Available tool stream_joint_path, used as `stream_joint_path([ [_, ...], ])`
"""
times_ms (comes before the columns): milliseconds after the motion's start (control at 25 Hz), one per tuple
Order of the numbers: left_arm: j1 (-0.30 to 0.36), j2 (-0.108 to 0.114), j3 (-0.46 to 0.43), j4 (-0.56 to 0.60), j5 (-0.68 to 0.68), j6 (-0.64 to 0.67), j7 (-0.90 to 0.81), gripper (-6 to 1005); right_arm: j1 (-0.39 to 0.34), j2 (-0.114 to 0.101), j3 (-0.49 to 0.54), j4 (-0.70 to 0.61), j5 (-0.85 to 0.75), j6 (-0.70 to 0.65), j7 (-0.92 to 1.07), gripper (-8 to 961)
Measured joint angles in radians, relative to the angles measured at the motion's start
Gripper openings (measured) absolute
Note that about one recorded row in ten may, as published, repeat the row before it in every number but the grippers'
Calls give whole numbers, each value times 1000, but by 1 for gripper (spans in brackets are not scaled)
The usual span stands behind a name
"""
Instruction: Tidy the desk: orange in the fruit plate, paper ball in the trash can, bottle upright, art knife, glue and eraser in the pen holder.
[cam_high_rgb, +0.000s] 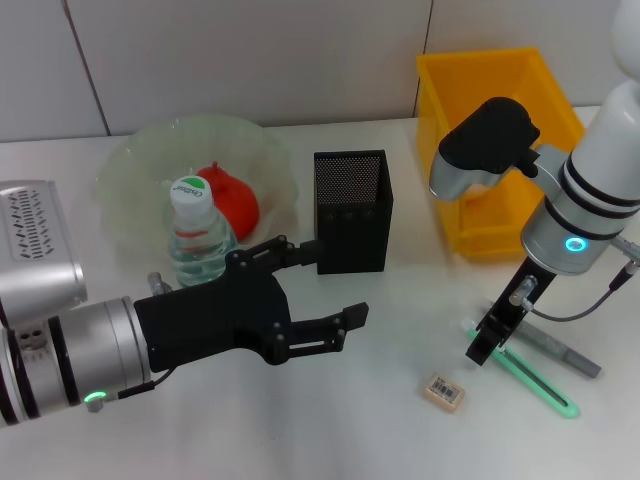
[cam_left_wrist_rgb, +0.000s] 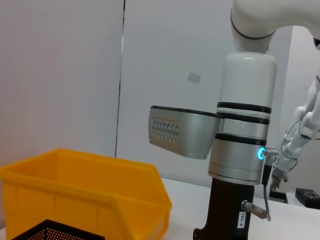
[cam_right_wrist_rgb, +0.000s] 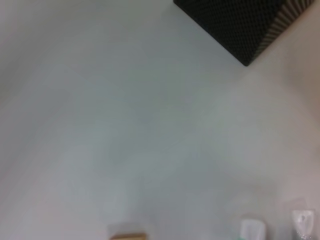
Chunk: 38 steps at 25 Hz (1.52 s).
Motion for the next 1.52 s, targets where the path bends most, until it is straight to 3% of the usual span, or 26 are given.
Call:
stream_joint_path([
  [640,1,-1,0,3,0,6,1,869,2,3,-4,-3,-7,10,17,371],
  [840,8,-1,-4,9,0,6,2,870,2,3,-6,-3,-20,10,23,261],
  [1520,9,-1,-8,5,0,8,12,869,6,4,-18,10,-15,6,21,173],
])
